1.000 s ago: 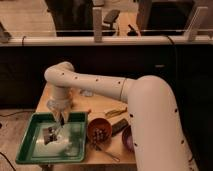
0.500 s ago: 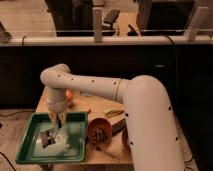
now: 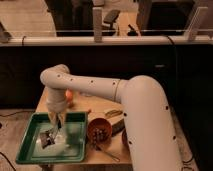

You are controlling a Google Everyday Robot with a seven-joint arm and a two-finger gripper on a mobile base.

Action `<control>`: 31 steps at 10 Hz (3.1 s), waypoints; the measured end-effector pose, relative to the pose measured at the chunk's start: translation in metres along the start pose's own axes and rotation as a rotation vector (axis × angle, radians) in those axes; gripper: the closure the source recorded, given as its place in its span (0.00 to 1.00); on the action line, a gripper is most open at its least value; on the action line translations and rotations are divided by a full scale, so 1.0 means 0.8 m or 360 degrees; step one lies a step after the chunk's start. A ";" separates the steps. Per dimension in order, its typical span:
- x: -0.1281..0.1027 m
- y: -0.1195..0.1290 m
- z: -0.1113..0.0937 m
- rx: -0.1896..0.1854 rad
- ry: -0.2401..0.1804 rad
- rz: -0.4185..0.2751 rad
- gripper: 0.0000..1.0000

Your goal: Place brush in tray

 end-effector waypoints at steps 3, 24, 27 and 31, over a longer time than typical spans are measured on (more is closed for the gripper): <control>0.001 0.004 0.001 0.0005 -0.0003 0.0008 0.21; 0.005 0.010 0.002 0.0015 -0.0046 -0.0002 0.20; 0.005 0.009 0.002 0.0015 -0.0046 -0.0003 0.20; 0.005 0.010 0.002 0.0015 -0.0046 -0.0003 0.20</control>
